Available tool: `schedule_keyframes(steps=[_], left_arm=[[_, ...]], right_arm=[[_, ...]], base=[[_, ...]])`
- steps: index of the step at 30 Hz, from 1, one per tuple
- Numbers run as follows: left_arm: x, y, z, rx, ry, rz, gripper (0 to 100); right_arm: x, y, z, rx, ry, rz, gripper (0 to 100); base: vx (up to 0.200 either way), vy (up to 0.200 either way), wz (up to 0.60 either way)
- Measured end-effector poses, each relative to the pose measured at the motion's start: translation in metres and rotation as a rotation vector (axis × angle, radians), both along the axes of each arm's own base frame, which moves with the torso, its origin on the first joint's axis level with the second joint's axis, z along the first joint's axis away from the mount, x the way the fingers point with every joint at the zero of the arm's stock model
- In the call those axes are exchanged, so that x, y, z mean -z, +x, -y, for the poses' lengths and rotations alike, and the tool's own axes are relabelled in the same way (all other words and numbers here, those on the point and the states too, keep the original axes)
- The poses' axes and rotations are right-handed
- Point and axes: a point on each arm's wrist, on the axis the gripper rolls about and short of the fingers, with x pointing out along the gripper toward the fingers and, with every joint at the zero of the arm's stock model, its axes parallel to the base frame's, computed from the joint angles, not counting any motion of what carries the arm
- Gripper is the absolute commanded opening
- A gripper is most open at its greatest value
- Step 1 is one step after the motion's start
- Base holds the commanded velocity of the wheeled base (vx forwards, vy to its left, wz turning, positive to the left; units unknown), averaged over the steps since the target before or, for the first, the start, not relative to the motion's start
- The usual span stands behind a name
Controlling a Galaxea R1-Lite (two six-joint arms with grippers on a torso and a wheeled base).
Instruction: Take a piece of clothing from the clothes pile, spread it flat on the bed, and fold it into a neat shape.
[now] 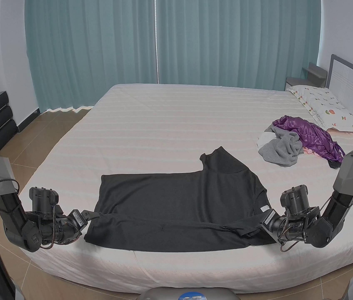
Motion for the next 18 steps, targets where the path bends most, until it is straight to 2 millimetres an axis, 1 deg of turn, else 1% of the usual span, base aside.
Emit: schedule_keyframes(steps=[3, 4, 13, 18], left_arm=[[0.0, 0.0, 0.0, 0.0, 0.001, 0.0, 100], [0.0, 0.0, 0.0, 0.0, 0.001, -0.001, 100], [0.0, -0.001, 0.0, 0.0, 0.002, -0.002, 100], [0.0, -0.001, 0.0, 0.0, 0.002, -0.002, 100]], right_arm=[[-0.001, -0.006, 0.001, -0.002, -0.002, -0.009, 0], [-0.001, -0.008, 0.001, -0.005, -0.003, -0.013, 100], [0.003, -0.026, 0.0, -0.037, -0.012, -0.059, 100], [0.0, -0.024, 0.008, -0.024, -0.014, -0.045, 100]], base=[[0.0, 0.0, 0.0], [0.0, 0.0, 0.0], [0.0, 0.0, 0.0], [0.0, 0.0, 0.0]])
